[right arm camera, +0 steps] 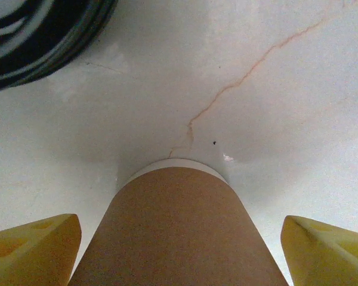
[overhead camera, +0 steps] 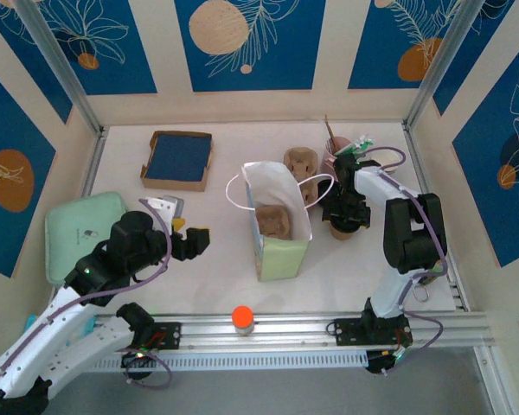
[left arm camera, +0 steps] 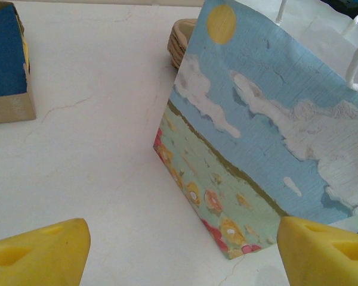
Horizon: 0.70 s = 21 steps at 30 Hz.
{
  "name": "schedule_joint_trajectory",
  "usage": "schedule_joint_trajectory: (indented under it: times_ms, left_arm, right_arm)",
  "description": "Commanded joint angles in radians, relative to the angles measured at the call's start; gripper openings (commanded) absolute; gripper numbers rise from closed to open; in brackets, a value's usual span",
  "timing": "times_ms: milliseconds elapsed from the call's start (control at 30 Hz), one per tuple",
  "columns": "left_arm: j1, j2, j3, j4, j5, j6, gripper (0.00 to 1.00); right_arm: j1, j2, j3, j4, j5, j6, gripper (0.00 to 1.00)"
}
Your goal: Pack the takeout coffee
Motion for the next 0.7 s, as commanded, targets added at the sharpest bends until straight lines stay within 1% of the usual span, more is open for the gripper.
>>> schedule_joint_trajectory:
  times_ms: [0,167,267,433,667]
  left_arm:
    - [0.003,-0.011,0.01,0.005,-0.012,0.002,0.82]
    - [0.002,-0.017,0.005,0.005,-0.015,0.002,0.82]
    - [0.002,-0.019,0.002,0.007,-0.015,0.002,0.82]
    - [0.002,-0.021,0.002,0.008,-0.011,0.001,0.82]
    - [0.002,-0.044,-0.006,-0.005,-0.017,-0.004,0.82]
  right_arm:
    - [0.025,0.049,-0.077,0.013,-0.029,0.056,0.81]
    - [0.037,0.004,-0.12,0.011,-0.033,0.09,0.75]
    - [0.039,-0.04,-0.141,0.012,-0.058,0.101,0.69]
    - [0.038,-0.104,-0.143,-0.006,-0.095,0.111,0.69]
    - [0.02,-0.128,-0.129,-0.011,-0.141,0.114,0.67]
